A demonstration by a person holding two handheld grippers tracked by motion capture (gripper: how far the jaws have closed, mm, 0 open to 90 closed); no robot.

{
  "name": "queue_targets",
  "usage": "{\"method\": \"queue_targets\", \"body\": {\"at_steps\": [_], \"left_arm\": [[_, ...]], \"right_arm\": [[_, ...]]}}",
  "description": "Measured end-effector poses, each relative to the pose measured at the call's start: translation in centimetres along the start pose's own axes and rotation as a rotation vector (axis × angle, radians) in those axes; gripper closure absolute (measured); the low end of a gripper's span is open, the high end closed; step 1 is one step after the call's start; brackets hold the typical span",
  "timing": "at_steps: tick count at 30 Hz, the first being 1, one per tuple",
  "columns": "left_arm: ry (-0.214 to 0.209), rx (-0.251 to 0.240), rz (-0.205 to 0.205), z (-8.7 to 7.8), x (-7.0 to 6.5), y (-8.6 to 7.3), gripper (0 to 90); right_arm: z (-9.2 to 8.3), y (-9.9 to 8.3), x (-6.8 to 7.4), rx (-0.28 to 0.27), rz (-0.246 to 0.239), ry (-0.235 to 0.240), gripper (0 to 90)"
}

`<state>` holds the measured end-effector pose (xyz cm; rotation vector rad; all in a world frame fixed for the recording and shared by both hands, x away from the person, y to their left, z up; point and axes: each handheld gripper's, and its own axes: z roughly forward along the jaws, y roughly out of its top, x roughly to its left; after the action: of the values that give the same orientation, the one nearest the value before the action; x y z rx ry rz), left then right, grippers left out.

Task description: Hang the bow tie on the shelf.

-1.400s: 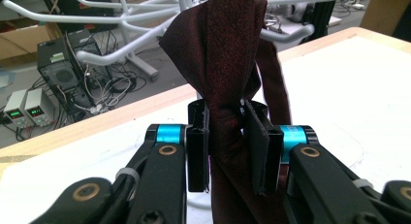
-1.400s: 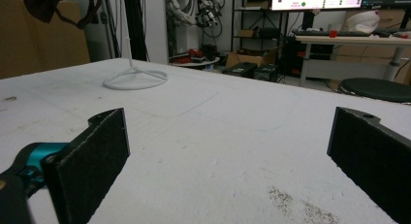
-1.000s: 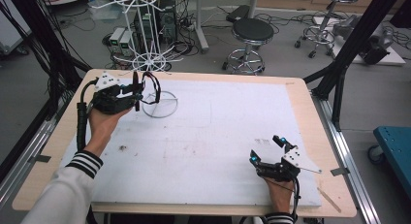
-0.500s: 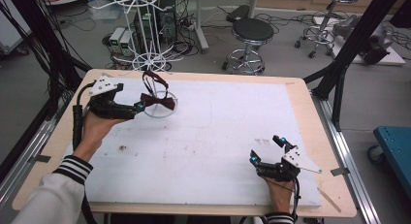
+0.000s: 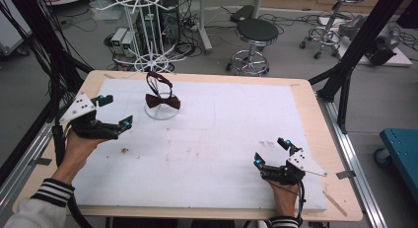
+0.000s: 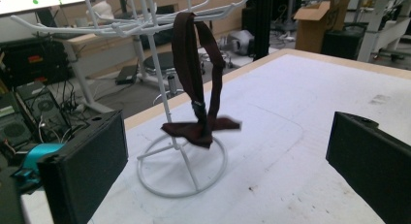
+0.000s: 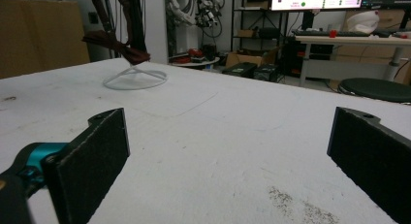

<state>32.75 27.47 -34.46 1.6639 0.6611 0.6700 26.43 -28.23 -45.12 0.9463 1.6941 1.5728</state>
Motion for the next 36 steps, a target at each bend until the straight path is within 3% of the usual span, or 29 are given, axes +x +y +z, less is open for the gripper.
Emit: {"method": "queue_targets", "body": {"at_steps": [9,20,32,36], "left_arm": [[-0.038,-0.072,0.007,-2.3,-0.3,-2.3,1.7],[-0.047,-0.097,-0.029,-3.7,-0.7,-5.8,1.7],[-0.002,-0.117,-0.062,-4.2,-1.6,-10.3,1.7],[0.003,-0.121,-0.068,-4.2,-1.6,-11.1,1.7]], "right_arm": [[0.0,0.0,0.0,0.001,-0.003,-0.004,0.7],[0.0,0.0,0.1,0.003,-0.002,-0.006,0.7],[0.0,0.0,0.1,0.004,0.001,-0.005,0.7],[0.0,0.0,0.1,0.004,0.001,-0.005,0.7]]}}
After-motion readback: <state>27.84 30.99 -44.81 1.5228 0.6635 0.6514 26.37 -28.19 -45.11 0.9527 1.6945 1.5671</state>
